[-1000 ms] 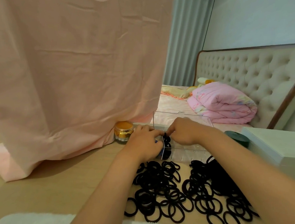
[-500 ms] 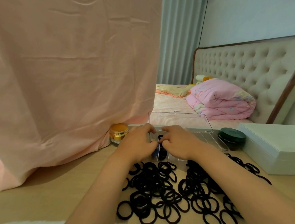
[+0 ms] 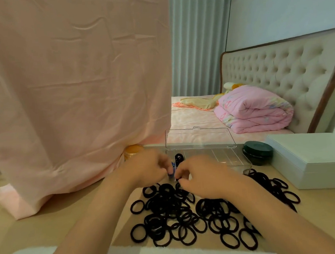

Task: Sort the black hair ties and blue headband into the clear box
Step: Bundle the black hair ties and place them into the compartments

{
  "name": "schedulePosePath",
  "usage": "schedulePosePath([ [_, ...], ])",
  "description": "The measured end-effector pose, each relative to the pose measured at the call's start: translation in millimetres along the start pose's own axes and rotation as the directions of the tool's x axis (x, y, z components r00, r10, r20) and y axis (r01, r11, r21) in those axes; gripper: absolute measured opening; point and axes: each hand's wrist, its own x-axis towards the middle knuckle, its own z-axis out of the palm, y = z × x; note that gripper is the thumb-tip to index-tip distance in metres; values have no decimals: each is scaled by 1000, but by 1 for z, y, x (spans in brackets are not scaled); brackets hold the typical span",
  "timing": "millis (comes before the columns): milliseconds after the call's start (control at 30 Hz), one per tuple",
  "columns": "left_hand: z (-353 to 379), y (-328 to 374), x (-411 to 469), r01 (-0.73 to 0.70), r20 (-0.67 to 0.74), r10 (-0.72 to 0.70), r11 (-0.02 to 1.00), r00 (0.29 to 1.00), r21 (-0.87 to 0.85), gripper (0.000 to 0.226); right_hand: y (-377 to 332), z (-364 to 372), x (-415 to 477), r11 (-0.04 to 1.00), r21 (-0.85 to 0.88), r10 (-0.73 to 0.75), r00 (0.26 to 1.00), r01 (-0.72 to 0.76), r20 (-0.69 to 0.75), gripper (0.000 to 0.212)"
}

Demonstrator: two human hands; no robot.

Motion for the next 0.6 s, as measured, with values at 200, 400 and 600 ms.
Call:
schedulePosePath([
  [200, 15, -10, -25, 55, 243, -72, 996, 967, 77, 46, -3, 18, -3, 983, -183, 37, 991, -13, 127, 35],
  [400, 28, -19, -25, 34, 245, -63, 992, 967, 123, 43, -4, 24, -4, 984, -179, 50, 976, -11, 213, 40],
  [600, 34, -19, -19, -8, 204, -35, 979, 978, 206, 15, 5, 25, 1, 986, -166, 62, 981, -31, 185, 29],
])
